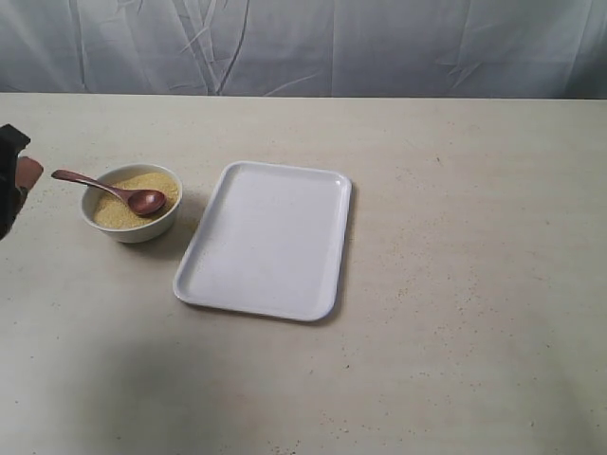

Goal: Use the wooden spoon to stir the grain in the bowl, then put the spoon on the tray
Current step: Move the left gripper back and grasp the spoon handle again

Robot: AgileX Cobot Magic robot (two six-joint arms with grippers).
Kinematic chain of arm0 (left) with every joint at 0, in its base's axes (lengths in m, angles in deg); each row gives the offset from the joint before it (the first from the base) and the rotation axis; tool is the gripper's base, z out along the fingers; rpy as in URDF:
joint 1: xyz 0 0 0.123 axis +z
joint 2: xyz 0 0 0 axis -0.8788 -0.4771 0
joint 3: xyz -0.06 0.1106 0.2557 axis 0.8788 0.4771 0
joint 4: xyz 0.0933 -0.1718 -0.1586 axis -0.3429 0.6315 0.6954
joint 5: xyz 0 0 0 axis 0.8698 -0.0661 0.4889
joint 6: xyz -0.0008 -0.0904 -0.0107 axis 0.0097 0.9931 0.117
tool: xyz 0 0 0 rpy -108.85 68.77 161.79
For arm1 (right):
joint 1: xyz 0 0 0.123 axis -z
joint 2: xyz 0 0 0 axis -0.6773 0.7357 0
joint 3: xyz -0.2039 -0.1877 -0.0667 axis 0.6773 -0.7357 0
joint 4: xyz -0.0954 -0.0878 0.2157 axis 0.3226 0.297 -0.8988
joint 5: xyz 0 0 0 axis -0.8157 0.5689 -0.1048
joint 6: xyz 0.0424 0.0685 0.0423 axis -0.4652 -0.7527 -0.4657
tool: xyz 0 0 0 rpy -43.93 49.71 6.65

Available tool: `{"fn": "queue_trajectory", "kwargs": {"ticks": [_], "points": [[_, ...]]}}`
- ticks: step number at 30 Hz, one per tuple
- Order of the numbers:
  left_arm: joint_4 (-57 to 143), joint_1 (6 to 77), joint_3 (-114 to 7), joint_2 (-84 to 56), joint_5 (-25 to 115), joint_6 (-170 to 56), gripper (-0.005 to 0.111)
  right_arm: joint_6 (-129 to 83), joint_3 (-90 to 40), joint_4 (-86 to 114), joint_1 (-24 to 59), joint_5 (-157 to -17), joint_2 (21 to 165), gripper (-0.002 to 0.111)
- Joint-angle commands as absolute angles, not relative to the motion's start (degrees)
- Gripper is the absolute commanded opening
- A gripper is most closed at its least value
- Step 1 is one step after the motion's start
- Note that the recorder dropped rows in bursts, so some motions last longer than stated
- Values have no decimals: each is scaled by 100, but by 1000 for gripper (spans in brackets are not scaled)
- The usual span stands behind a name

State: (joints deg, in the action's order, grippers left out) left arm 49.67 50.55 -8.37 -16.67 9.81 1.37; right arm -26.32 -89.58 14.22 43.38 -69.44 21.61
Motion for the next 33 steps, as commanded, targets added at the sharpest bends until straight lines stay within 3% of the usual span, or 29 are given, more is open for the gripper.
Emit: {"fn": "queue_trajectory", "kwargs": {"ticks": [1,8,11,14,16,22,33], "points": [[3907,5402,-1218,-2411,1209,1972,0,-2625,-8969,1416,4322,-6998,2131,0],[1414,6468,-1956,-3394,777,4065,7,-2625,-8969,1416,4322,-6998,2131,0],[651,6972,-2072,-3758,193,4583,20,-2625,-8969,1416,4322,-6998,2131,0],[223,7534,-2109,-4235,-328,4583,44,-2625,-8969,1416,4322,-6998,2131,0],[79,7776,-2134,-4644,-595,4547,52,-2625,-8969,1416,4322,-6998,2131,0],[-365,7930,-2826,-5942,-1797,4408,54,-2625,-8969,1416,4322,-6998,2131,0],[-521,7930,-3852,-6891,-2210,4224,55,-2625,-8969,1416,4322,-6998,2131,0]]}}
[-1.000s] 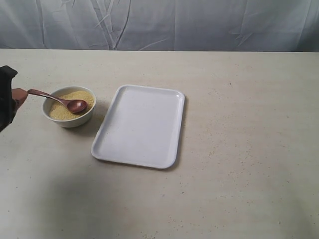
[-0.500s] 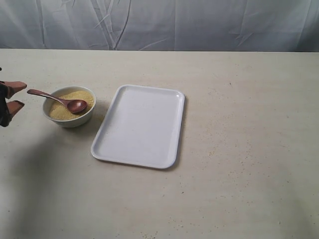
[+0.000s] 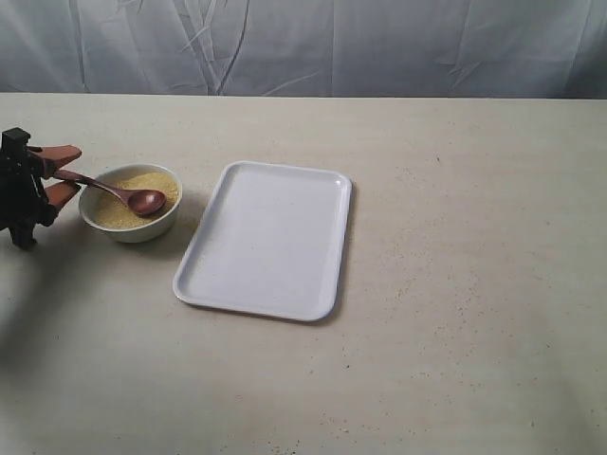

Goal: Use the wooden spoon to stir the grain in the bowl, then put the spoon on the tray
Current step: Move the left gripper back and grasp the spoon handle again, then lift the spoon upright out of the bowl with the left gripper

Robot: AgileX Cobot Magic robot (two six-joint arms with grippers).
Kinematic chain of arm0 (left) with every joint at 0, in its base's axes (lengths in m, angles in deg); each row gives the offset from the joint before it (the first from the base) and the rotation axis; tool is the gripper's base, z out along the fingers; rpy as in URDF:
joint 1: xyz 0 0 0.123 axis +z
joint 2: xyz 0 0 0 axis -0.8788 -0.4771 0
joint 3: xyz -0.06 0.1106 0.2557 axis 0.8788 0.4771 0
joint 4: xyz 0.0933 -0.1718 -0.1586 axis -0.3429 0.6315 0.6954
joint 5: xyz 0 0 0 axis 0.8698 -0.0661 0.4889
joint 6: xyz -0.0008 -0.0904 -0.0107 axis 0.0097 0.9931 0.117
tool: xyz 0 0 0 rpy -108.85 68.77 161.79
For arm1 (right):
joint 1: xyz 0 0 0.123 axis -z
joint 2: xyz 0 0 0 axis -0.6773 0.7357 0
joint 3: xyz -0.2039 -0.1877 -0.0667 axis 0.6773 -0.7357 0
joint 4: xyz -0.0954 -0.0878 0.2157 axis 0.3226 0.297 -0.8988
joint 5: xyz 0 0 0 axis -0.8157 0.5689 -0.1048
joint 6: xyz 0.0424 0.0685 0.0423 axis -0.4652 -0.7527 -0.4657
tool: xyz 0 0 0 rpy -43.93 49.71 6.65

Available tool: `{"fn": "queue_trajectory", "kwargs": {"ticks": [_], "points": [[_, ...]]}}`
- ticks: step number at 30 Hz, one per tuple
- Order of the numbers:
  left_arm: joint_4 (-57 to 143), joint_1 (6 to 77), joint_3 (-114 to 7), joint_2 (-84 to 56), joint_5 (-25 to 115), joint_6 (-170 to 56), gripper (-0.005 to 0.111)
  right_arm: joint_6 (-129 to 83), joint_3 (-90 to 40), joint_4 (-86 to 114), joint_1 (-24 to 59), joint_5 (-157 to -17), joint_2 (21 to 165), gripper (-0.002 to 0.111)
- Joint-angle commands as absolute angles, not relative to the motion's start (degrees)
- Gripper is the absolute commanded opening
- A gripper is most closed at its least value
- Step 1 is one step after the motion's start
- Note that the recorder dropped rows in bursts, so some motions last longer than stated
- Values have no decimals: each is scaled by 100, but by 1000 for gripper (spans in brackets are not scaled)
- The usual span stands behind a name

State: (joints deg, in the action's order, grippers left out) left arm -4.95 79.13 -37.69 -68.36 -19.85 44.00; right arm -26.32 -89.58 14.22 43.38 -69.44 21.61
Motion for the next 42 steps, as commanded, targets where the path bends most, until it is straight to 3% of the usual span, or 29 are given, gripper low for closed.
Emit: {"fn": "queue_trajectory", "kwargs": {"ticks": [1,15,29,42], "points": [[-521,7930,-3871,-6891,-2210,4169,54,-2625,-8969,1416,4322,-6998,2131,0],[-570,7930,-3871,-6891,-2364,4047,0,-2625,-8969,1416,4322,-6998,2131,0],[-546,7930,-3871,-6130,-2481,4498,0,-2625,-8969,1416,4322,-6998,2131,0],[-1112,7381,-3871,-4730,-2481,256,0,-2625,-8969,1416,4322,-6998,2131,0]]}}
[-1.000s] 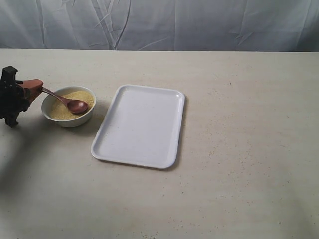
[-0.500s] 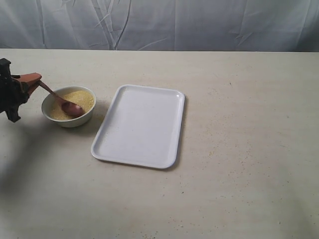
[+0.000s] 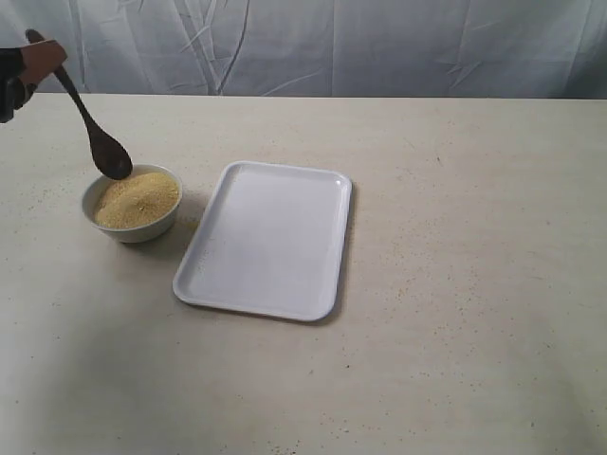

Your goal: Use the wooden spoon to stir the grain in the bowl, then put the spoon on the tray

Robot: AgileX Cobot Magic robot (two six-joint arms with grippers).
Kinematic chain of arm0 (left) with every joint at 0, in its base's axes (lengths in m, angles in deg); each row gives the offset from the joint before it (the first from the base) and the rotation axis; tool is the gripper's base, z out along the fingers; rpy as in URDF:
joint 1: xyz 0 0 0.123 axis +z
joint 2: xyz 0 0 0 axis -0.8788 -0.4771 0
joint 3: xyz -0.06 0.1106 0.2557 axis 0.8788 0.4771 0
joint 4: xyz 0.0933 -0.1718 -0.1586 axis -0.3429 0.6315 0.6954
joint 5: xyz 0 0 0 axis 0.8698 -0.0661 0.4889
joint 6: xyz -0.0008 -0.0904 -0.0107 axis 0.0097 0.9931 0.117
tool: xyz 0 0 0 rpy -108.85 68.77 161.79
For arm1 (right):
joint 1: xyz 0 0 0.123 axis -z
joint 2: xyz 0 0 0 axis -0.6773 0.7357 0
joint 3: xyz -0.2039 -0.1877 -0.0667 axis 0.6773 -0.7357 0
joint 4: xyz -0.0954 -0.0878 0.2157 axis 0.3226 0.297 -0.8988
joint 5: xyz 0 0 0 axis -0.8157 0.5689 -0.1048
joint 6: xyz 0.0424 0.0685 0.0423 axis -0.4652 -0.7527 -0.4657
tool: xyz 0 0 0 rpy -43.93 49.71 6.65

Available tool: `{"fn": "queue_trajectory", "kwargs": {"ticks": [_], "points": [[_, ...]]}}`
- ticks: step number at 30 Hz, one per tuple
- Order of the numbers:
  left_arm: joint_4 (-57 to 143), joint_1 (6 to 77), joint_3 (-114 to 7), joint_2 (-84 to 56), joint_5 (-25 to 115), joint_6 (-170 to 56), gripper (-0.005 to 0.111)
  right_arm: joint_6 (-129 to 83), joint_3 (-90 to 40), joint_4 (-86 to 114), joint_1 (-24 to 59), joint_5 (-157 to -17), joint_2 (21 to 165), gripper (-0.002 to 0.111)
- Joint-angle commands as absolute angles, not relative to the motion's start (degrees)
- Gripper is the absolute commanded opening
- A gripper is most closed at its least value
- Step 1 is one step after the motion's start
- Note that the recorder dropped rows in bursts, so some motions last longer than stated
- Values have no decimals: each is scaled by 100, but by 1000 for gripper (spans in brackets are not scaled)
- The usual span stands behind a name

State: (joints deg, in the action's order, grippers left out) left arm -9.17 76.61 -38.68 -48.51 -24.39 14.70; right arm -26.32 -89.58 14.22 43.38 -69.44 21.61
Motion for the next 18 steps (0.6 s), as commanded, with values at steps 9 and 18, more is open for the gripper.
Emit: {"fn": "queue_trajectory", "kwargs": {"ticks": [9,18], "points": [[-1071,7094,-3871,-4730,-2140,-206,0,-2625,-8969,1416,4322,-6998,2131,0],[-1034,7104,-3871,-4743,-2390,-643,0,-2625,-8969,1416,4322,-6998,2131,0]]}}
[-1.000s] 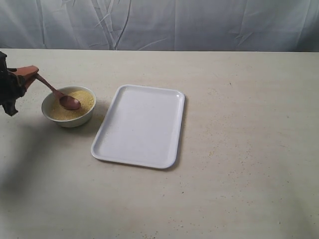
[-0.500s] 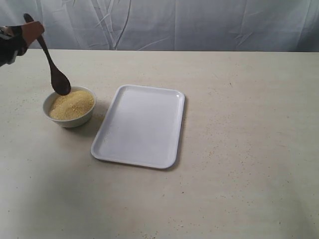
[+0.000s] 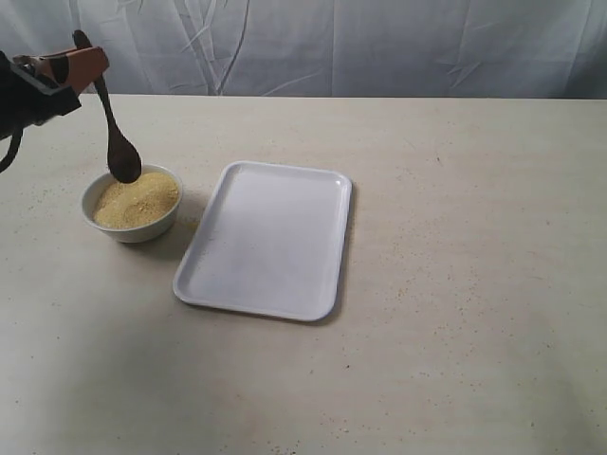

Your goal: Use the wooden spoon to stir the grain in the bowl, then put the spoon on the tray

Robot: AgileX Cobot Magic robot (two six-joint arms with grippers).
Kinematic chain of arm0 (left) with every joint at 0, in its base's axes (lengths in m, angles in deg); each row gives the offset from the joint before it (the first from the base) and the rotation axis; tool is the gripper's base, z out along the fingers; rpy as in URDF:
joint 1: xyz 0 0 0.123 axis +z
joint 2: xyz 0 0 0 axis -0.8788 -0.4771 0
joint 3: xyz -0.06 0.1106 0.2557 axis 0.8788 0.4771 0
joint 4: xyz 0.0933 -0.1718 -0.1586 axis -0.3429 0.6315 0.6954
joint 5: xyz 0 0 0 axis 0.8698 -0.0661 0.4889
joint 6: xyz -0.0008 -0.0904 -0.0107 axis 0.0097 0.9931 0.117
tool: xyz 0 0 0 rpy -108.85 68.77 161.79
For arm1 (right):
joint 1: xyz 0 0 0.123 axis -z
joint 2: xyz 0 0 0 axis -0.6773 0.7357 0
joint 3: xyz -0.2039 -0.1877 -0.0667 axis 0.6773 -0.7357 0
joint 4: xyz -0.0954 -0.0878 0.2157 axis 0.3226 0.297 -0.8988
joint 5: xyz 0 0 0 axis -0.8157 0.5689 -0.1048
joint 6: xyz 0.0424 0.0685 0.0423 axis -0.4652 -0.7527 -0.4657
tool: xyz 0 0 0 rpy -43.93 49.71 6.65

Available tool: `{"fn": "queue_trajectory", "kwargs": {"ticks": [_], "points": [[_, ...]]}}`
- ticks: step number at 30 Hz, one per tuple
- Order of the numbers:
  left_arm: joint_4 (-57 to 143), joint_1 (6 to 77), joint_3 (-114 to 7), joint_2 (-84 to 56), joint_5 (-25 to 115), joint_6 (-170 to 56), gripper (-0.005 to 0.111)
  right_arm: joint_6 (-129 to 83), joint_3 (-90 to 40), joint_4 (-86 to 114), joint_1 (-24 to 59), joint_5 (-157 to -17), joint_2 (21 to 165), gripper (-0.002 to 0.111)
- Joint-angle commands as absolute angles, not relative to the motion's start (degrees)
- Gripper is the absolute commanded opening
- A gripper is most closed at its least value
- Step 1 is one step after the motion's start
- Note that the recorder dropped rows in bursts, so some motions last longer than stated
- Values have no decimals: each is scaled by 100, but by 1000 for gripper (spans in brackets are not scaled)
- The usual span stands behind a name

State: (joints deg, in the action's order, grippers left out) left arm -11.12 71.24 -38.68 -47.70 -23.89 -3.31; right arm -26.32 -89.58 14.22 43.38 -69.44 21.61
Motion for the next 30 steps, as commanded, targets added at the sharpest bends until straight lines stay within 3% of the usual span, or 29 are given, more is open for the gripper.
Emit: {"fn": "queue_trajectory", "kwargs": {"ticks": [1,14,23,30], "points": [[-1019,7104,-3871,-4768,-2255,-761,0,-2625,-8969,1416,4322,-6998,2131,0],[-896,7104,-3871,-6070,-2481,-1325,0,-2625,-8969,1416,4322,-6998,2131,0],[-645,7104,-3871,-5386,-2481,-878,0,-2625,-8969,1416,4322,-6998,2131,0],[-571,7128,-3876,-5613,-2468,-1394,0,-2625,-8969,1416,4322,-6998,2131,0]]}}
